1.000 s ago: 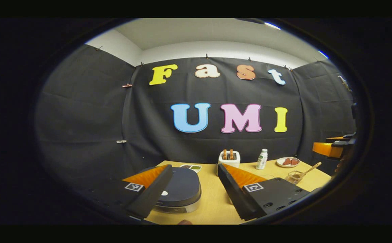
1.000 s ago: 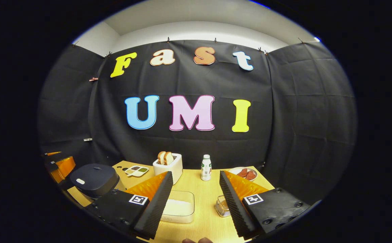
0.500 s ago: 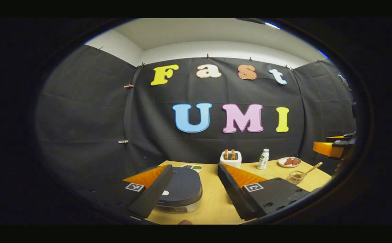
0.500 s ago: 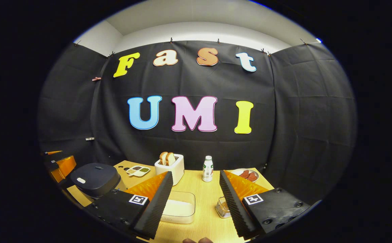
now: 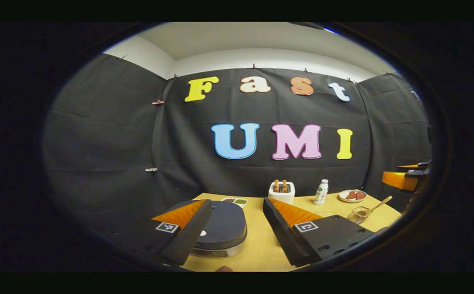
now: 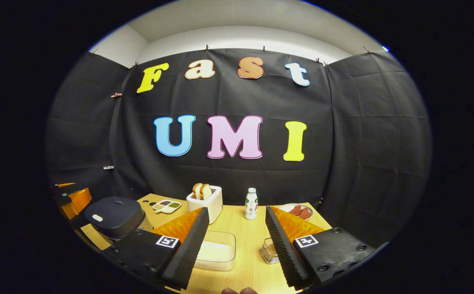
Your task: Close the left gripper, press the button to open the rice cooker; take a wooden spoon from the chopstick holder with the right hand, scoop a spoonful of rice and pour it into the rice cooker, then put the wooden spoon back into the chopstick holder.
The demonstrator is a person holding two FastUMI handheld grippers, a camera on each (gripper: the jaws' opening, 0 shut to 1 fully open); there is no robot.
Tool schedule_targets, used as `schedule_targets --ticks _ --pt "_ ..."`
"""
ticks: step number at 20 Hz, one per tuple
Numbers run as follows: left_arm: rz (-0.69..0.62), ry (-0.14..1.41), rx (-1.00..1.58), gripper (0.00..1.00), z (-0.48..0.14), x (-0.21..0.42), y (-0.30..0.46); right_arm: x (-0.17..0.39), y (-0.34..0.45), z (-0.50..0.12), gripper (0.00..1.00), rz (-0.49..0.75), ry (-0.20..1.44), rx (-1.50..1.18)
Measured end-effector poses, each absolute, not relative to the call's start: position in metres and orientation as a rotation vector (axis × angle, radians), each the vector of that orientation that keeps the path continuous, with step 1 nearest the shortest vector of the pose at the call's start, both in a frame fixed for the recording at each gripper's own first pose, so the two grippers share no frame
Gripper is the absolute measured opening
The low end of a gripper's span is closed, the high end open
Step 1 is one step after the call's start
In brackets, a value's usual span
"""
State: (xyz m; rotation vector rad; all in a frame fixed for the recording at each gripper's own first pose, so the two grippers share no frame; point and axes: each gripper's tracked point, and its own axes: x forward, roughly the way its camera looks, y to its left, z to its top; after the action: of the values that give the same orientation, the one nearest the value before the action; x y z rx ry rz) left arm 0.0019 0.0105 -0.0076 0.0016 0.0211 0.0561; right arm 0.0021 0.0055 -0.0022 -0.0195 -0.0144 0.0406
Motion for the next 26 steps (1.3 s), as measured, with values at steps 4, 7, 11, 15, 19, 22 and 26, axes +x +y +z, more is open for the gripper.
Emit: schedule_targets --ticks 4,7,11,15,19,22,26 --pt "0.088 0.030 0.010 0.72 -0.009 0.004 0.022 0.003 0.007 -0.003 0.87 0.052 -0.015 -0.017" --pt "0.135 0.047 -0.013 0.56 -0.015 0.007 0.038 0.008 0.012 -0.009 0.87 0.072 -0.001 -0.017" --pt "0.126 0.088 -0.027 0.35 -0.029 0.011 0.047 0.009 0.022 -0.005 0.87 0.077 -0.020 -0.020" --pt "0.154 0.144 -0.046 0.19 -0.048 0.015 0.071 0.011 0.032 -0.008 0.87 0.082 -0.015 -0.021" --pt "0.147 0.198 -0.049 0.08 -0.069 0.022 0.087 0.011 0.043 -0.010 0.87 0.090 -0.011 -0.027" --pt "0.111 0.245 -0.057 0.05 -0.086 0.030 0.091 0.009 0.050 -0.012 0.87 0.099 -0.007 -0.029" --pt "0.083 0.298 -0.131 0.08 -0.103 0.041 0.094 0.007 0.056 -0.017 0.87 0.100 0.006 -0.036"
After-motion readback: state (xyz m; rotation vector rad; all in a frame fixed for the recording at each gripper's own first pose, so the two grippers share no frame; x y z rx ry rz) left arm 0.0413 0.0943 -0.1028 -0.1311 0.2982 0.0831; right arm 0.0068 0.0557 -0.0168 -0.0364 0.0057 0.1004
